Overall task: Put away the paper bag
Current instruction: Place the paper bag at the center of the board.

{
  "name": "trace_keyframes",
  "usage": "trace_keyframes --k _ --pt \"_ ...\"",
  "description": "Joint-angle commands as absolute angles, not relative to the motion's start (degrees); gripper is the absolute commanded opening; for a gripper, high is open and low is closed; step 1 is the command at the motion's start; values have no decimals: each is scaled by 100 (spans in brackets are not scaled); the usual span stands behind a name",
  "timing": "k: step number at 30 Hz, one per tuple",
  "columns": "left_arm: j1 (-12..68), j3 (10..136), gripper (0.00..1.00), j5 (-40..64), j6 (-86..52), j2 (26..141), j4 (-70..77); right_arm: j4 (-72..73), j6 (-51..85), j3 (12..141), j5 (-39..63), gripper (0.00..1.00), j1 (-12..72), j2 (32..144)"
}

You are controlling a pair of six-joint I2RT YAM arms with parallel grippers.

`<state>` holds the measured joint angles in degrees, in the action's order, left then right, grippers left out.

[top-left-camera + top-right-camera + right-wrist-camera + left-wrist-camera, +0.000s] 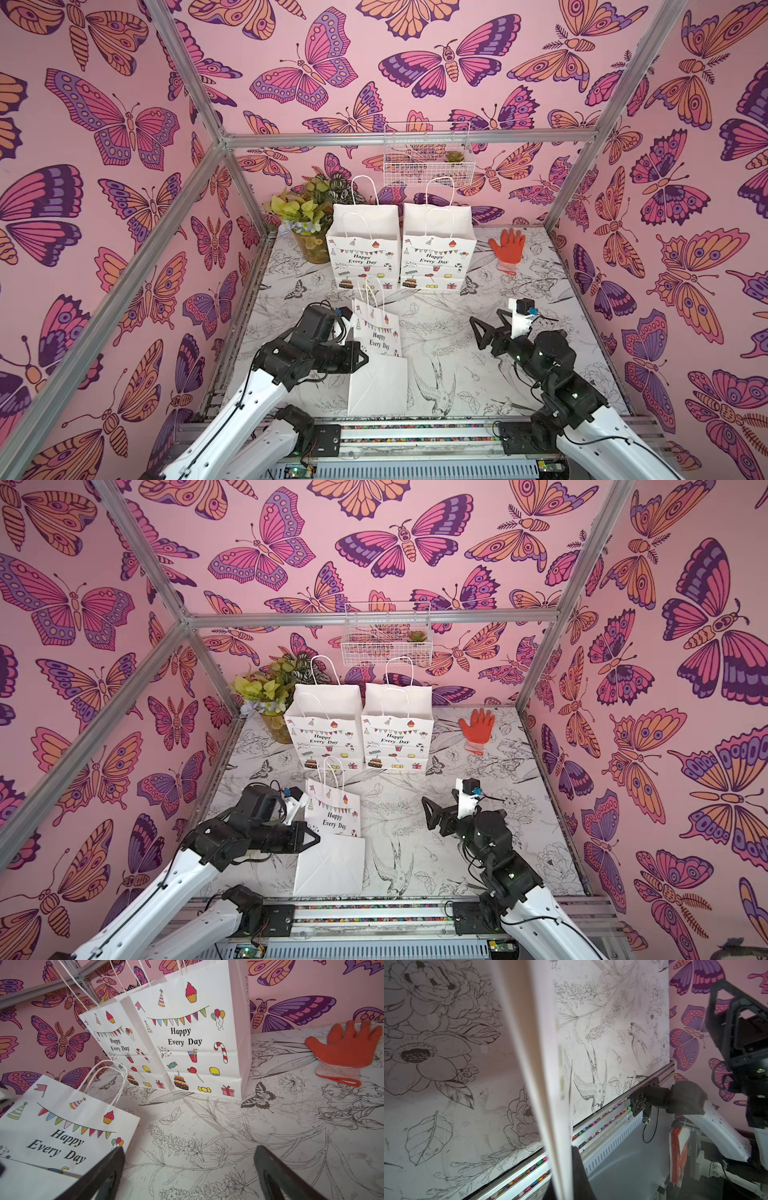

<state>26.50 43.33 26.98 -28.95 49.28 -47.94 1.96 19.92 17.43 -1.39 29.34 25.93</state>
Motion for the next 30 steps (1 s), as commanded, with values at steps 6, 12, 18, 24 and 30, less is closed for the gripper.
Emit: trace_keyframes --k 6,12,18,24,30 --pt "1988 4879 0 2654 -2303 5762 -5119 39 2050 1605 -526 99 2910 2141" --pt "1356 4952 0 2724 -1753 6697 -5263 37 2052 1460 -843 99 2911 2022" --pt "1084 5051 0 2777 -1601 7444 -4985 31 2045 1365 -976 99 2916 1852" --pt "706 5232 0 2907 -1465 8254 -4946 59 2080 1371 -993 99 2909 1951" --pt "356 5463 0 2913 -1297 8979 -4936 98 2084 1371 -1005 99 2909 2033"
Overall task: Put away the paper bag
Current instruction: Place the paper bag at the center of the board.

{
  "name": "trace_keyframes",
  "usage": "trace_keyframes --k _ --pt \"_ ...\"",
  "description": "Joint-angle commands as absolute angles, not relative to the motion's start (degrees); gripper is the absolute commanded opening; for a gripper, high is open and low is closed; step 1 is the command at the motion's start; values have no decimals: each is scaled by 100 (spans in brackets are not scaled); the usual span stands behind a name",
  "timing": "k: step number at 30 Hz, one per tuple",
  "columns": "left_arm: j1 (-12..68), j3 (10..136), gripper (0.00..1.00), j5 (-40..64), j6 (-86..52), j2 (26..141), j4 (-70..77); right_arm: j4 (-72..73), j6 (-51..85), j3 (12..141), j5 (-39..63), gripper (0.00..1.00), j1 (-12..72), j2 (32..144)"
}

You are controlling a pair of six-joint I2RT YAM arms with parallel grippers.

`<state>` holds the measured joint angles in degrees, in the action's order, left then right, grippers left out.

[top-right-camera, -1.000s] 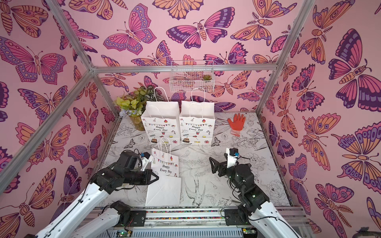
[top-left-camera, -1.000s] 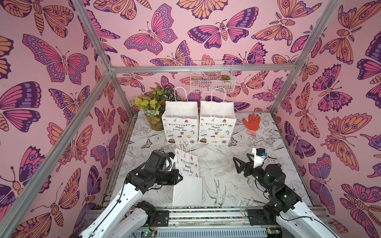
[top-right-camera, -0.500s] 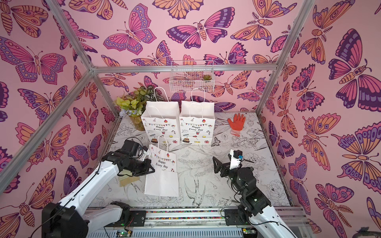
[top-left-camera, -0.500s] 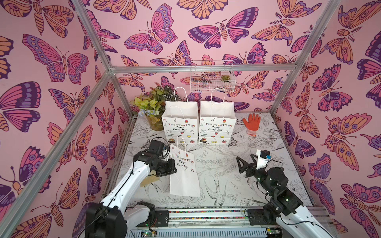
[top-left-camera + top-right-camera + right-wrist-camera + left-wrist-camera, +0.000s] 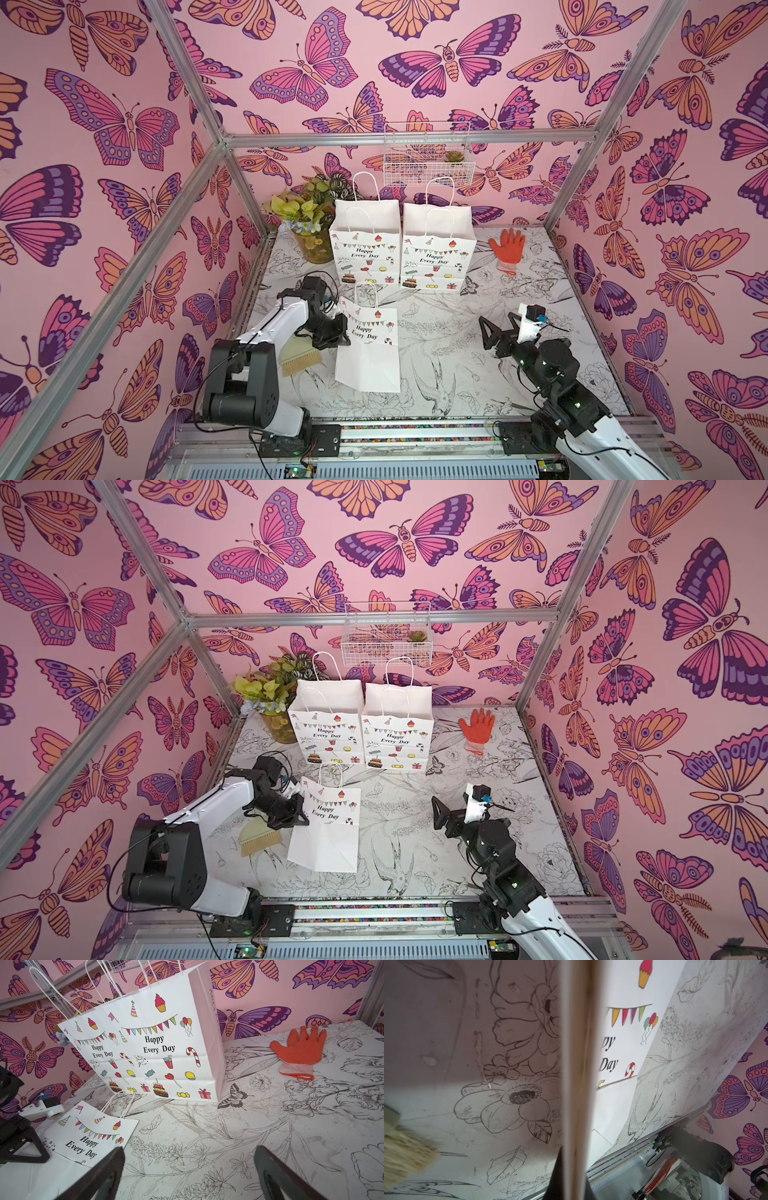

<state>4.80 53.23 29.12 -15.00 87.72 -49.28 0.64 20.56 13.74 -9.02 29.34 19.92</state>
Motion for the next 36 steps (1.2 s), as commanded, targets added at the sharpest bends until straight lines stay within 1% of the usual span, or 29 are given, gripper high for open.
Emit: trace_keyframes --k 1,2,6,8,15,20,22,26,36 --pt "328 5494 0 2862 -1271 9067 -4944 98 2087 1371 -1010 100 2911 2035" --pt "307 5526 0 2804 -1243 9156 -4955 105 2080 1384 -1013 100 2909 2044" --pt "212 5657 13 2600 -1139 9429 -5057 106 2086 1378 -1032 100 2910 2052" --pt "186 5692 17 2527 -1119 9503 -5086 122 2092 1380 -1028 100 2912 2073" --pt "116 5735 25 2190 -1018 9680 -5187 132 2083 1380 -1024 99 2909 2091" --pt "114 5751 46 2223 -991 9817 -5211 121 2091 1371 -1033 100 2910 2061" --pt "114 5772 49 2164 -992 9814 -5221 121 2091 1371 -1046 100 2909 2059" --pt "84 5771 54 2051 -958 9803 -5250 121 2092 1385 -1046 99 2914 2065" --pt "-253 6106 58 2065 -715 9629 -5577 123 2092 1384 -1037 100 2909 2061"
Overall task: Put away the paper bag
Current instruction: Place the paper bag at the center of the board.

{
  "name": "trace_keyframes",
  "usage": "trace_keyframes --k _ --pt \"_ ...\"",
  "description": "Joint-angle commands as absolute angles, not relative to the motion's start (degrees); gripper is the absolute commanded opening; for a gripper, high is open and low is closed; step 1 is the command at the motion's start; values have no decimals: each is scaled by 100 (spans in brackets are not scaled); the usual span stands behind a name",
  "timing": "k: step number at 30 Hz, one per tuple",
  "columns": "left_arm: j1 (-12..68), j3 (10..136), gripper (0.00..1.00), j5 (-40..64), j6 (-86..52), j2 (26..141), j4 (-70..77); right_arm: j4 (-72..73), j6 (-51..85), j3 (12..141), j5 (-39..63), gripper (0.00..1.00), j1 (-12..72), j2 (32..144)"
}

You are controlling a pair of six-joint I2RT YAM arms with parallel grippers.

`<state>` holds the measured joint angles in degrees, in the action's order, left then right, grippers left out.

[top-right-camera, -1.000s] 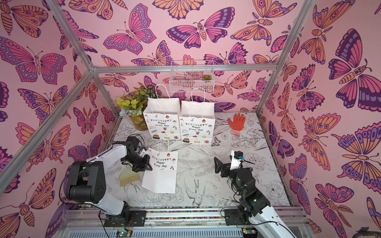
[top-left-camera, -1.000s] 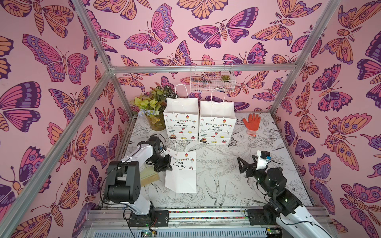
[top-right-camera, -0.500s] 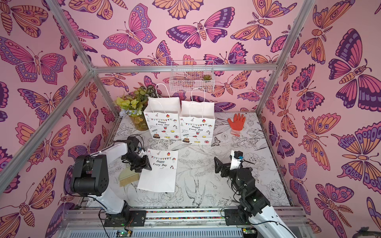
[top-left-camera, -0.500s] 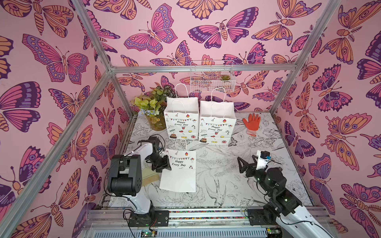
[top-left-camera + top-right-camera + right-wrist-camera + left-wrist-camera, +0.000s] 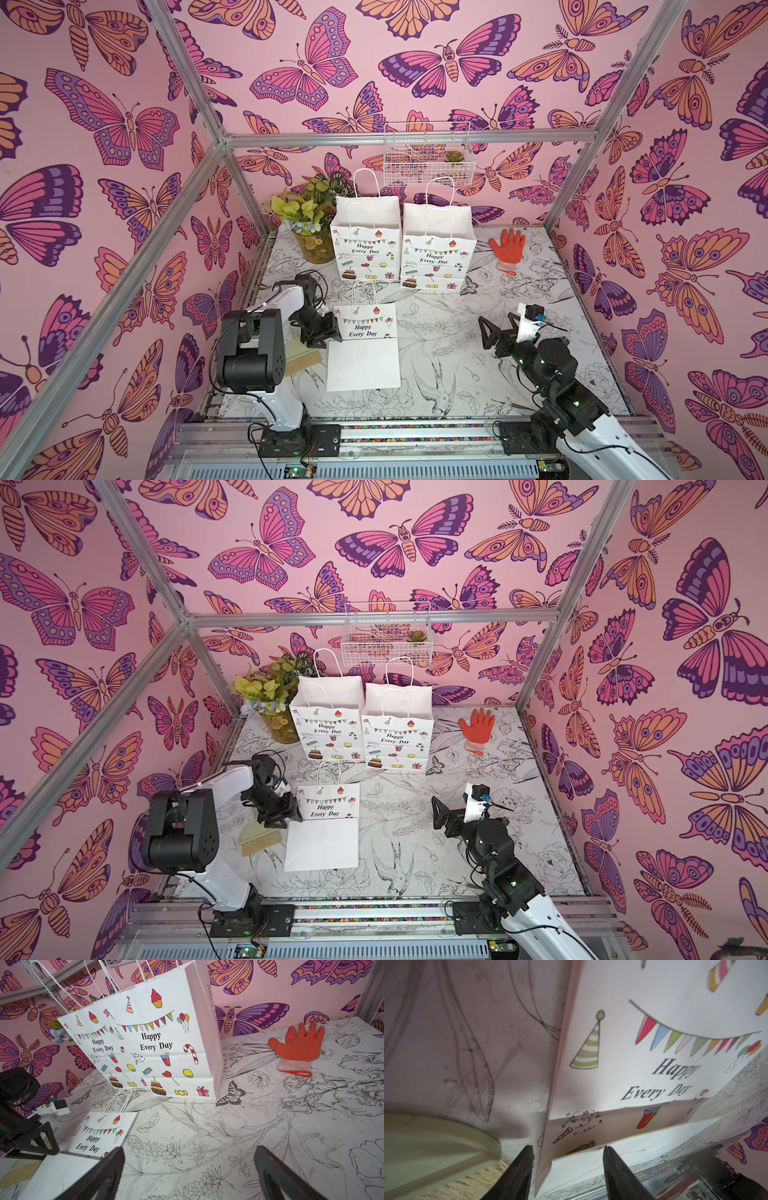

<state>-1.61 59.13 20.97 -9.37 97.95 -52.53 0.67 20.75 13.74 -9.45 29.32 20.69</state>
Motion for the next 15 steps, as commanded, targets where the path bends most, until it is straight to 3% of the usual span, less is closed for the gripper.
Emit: trace_keyframes --k 1,9,15 --pt "-276 6174 59 2068 -687 9559 -5629 121 2092 1380 -1037 100 2908 2065" --pt "-225 6584 59 2543 -1005 8356 -5303 -24 1959 1732 -285 95 2909 2386" --pt "225 5554 59 2401 -2305 6217 -3085 -509 2110 2546 1250 68 2921 3594"
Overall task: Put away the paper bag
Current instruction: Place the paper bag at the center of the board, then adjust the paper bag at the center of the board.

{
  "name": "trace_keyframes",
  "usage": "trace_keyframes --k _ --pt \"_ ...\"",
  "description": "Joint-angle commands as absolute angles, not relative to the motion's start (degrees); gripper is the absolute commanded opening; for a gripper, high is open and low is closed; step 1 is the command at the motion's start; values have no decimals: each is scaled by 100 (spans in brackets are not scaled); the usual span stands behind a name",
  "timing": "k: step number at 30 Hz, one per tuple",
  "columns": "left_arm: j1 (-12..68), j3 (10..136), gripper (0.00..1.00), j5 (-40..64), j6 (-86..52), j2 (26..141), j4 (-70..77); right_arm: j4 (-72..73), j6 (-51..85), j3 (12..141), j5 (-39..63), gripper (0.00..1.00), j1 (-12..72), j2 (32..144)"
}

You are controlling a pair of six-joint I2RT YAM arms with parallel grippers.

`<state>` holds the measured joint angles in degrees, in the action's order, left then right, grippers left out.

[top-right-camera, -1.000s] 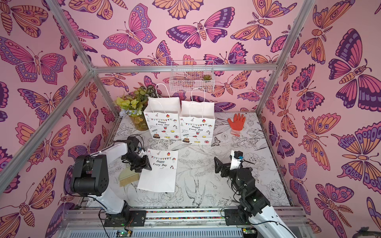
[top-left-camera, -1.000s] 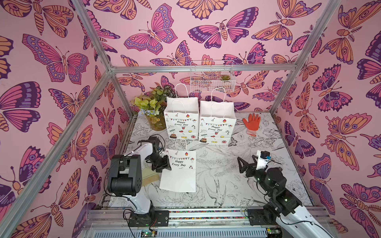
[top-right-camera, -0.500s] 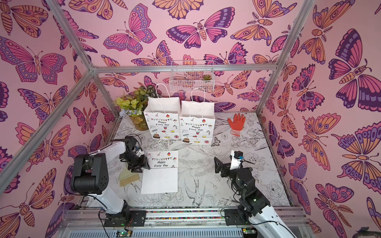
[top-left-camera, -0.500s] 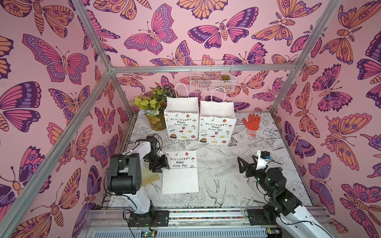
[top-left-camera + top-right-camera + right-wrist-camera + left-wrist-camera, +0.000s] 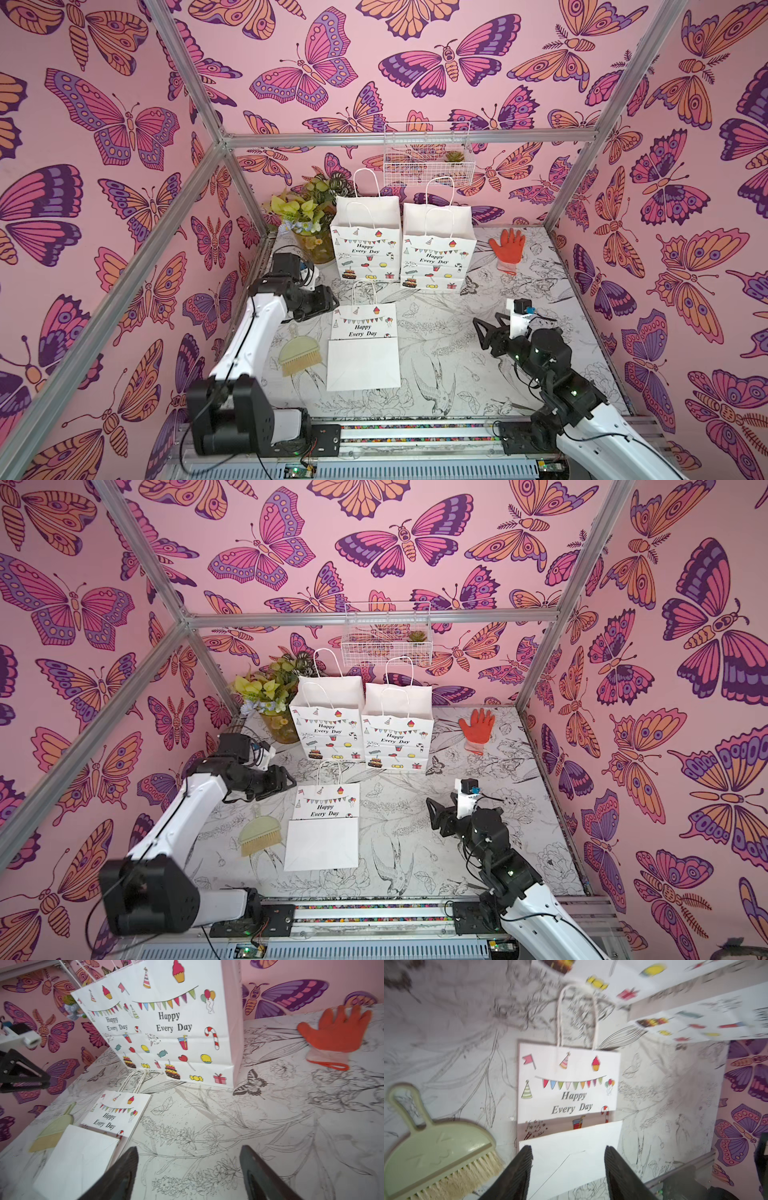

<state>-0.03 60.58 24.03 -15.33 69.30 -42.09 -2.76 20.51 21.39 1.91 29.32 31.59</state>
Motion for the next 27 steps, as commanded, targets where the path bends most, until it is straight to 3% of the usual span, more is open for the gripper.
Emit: trace_keyframes --k 1,11,18,23,27 --pt "341 5332 59 2220 -2494 5920 -2643 -503 2261 2633 1542 66 2950 3847" --pt "1271 3199 58 615 -3090 4252 535 -859 3180 3349 1120 53 4493 5863" --pt "1326 2190 58 484 -2426 2856 596 -409 3734 3674 819 29 4938 7227" --pt "1310 1563 58 -16 -2091 1793 491 122 3988 3898 797 28 5077 8236" --pt "1310 1680 58 58 -2009 1742 308 330 4087 4122 772 27 5267 8853"
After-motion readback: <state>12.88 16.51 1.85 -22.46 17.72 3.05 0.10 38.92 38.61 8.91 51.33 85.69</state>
